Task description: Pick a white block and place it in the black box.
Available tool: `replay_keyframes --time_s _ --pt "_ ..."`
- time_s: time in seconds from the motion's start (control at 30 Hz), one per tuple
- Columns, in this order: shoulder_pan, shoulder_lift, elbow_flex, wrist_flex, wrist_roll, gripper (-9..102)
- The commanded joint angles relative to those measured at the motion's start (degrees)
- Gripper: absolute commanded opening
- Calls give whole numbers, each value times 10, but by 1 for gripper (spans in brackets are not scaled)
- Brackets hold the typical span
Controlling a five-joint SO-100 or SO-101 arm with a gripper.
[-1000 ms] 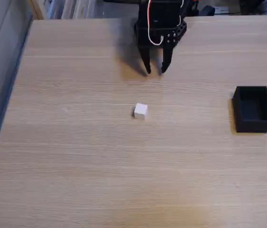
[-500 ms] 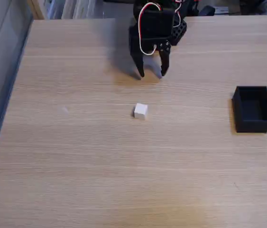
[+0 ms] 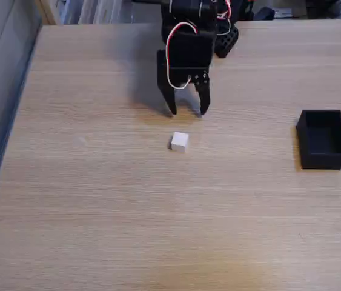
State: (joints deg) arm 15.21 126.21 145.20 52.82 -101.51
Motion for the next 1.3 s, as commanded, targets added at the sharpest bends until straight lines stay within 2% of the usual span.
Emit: replay_keyframes --time_s 0.0,0.97,1.07,1.17,1.27 --pt "3 -43 -45 -10 35 27" --pt "18 -286 -280 1 105 27" --pt "18 -293 -292 12 96 19" --pt "19 -287 -286 14 91 0" --pt "22 -269 -268 14 83 0"
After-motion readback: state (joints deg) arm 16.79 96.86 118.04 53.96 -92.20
